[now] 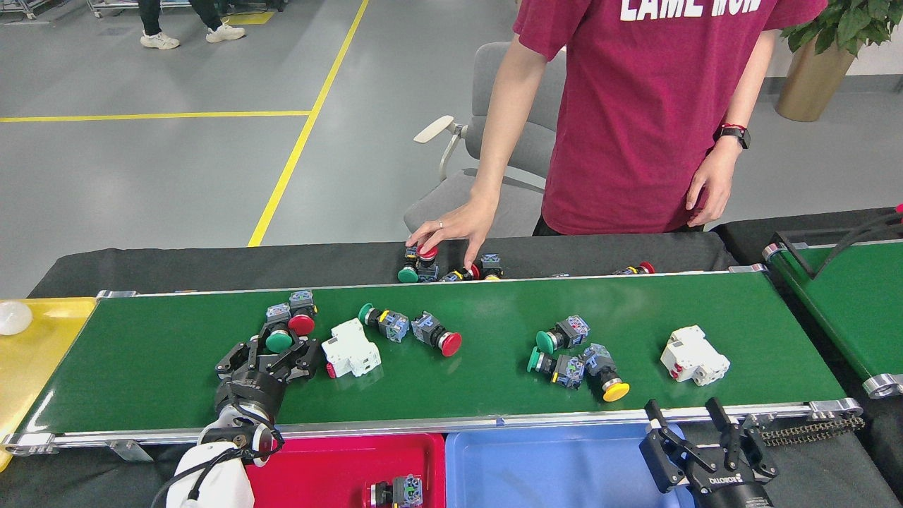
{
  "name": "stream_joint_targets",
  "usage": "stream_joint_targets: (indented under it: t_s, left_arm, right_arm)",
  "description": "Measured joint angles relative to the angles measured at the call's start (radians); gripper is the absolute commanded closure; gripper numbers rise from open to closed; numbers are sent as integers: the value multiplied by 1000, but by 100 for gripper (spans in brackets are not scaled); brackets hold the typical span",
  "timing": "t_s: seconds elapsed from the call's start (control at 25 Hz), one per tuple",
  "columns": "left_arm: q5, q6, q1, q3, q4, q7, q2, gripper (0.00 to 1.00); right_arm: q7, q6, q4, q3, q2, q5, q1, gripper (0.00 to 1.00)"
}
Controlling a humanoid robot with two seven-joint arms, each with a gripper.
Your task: Pick switch part from conveyor to tray
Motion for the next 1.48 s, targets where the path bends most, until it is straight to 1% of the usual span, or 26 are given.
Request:
stream_joint_targets:
  t_s: [0.08, 0.16, 0.24, 0.32, 0.44, 0.48, 0.56, 0.6, 0.64, 0.68, 0.72, 0.76, 0.8, 0.84, 0.88, 0.92, 0.96, 1.0, 1.08, 1.12, 1.24, 1.36, 1.4, 1.48]
  left_arm:
    - [0, -58, 35, 1, -65, 0, 22, 94]
    - [11, -114, 79, 9, -136, 1, 56, 94]
    - [51, -173, 123, 30, -197, 1, 100, 94]
    - [100, -243, 168, 48, -241, 1, 148, 93]
    - [188, -408, 278, 76, -327, 2, 253, 92]
    - [210, -473, 318, 88, -365, 2, 279, 92]
    - [227, -562, 411, 114, -459, 2, 322, 91]
    - [229, -586, 469, 132, -516, 2, 333, 90]
    - [231, -604, 522, 144, -567, 2, 334, 90]
    - [231, -616, 578, 151, -615, 2, 334, 89]
    - [231, -622, 633, 152, -659, 2, 334, 87]
    - [231, -628, 673, 150, -688, 2, 332, 85]
    - [231, -631, 712, 144, -716, 2, 323, 76]
    - [231, -633, 739, 131, -734, 3, 310, 65]
    - [231, -635, 763, 109, -748, 5, 295, 51]
    - [231, -635, 779, 96, -755, 5, 281, 28]
    - [231, -635, 785, 91, -761, 5, 267, 0]
    - [231, -635, 786, 93, -765, 3, 243, 0]
    - [230, -635, 783, 96, -768, 2, 170, 0]
    - [230, -635, 783, 100, -768, 1, 150, 0]
    - [230, -635, 783, 149, -768, 0, 138, 0]
    - [231, -635, 782, 244, -768, -4, 106, 0]
    - [231, -635, 781, 285, -765, -4, 85, 0]
    - [227, -635, 769, 377, -760, -2, 29, 0]
  right_arm:
    - [-1, 33, 4, 32, 0, 11, -5, 7]
    - [-1, 94, 15, 86, 0, 41, -20, 7]
    - [-1, 160, 49, 169, -2, 78, -58, 7]
    - [-1, 215, 89, 246, -4, 97, -91, 6]
    - [-1, 282, 146, 328, -4, 112, -148, 6]
    - [-1, 303, 174, 348, -4, 115, -170, 7]
    - [-1, 346, 240, 384, -4, 116, -227, 7]
    - [-1, 363, 279, 407, -4, 115, -256, 9]
    - [-7, 374, 316, 427, -4, 114, -283, 17]
    - [-10, 378, 337, 439, -4, 111, -297, 32]
    - [-12, 379, 349, 448, -4, 109, -303, 43]
    - [-13, 384, 351, 454, -4, 107, -303, 50]
    - [-14, 377, 351, 460, -4, 106, -303, 51]
    - [-14, 364, 351, 463, -4, 105, -303, 50]
    - [-14, 352, 351, 465, -4, 105, -303, 48]
    - [-14, 341, 351, 466, -4, 105, -303, 47]
    - [-15, 332, 351, 471, -4, 105, -302, 46]
    - [-15, 329, 350, 480, -5, 105, -300, 43]
    - [-17, 326, 348, 501, -6, 105, -295, 43]
    - [-25, 324, 346, 508, -7, 105, -291, 43]
    - [-74, 321, 346, 514, -7, 105, -266, 41]
    - [-58, 316, 353, 522, -8, 107, -247, 41]
    - [-58, 315, 353, 524, -8, 107, -247, 42]
    - [-58, 311, 353, 528, -8, 107, -250, 48]
